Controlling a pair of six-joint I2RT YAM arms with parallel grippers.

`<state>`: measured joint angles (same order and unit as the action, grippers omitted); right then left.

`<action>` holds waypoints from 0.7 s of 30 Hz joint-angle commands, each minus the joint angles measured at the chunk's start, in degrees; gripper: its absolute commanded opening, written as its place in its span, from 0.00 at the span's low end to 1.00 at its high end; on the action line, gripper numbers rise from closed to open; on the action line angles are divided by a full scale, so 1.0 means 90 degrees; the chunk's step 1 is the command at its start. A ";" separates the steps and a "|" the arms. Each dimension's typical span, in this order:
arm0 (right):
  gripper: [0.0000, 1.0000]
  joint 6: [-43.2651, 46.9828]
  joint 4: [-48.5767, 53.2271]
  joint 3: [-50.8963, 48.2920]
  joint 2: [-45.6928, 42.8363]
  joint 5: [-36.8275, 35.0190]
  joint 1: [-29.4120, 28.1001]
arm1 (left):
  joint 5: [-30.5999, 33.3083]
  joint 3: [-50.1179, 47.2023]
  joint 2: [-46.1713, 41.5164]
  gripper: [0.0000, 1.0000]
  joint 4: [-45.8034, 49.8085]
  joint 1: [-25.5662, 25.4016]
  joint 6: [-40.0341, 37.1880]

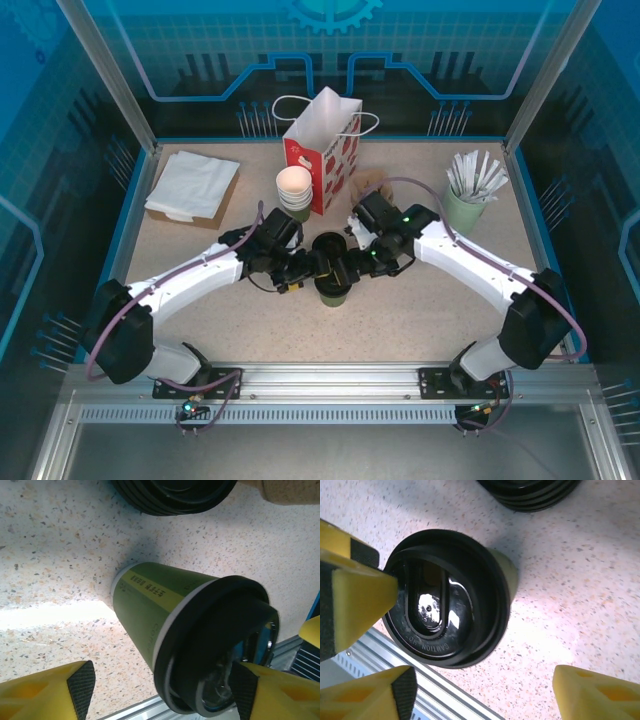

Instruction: Pack the takeout coffee

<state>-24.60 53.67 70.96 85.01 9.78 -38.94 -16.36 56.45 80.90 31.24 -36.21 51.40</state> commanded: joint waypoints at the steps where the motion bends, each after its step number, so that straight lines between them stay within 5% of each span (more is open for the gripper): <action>1: 0.84 0.0101 0.0276 0.0074 -0.0221 -0.0431 0.0035 | -0.0106 0.0322 -0.0096 0.81 0.0149 0.0033 0.0093; 4: 1.00 0.0114 0.0400 0.0175 -0.0230 -0.0722 -0.0116 | -0.0034 0.0393 -0.0272 0.85 0.0258 0.0100 0.0081; 13: 1.00 0.0138 0.0827 0.1049 0.0607 -0.1377 -0.0907 | 0.0635 -0.0204 -0.1779 0.99 0.0776 0.1240 0.0136; 21: 1.00 0.0299 0.1133 0.1718 0.1481 -0.1616 -0.1303 | 0.0618 -0.0767 -0.2450 0.99 0.0812 0.1752 0.0175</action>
<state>-23.07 60.82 84.03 96.60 -3.01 -49.60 -11.55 51.22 59.92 36.67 -21.12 52.60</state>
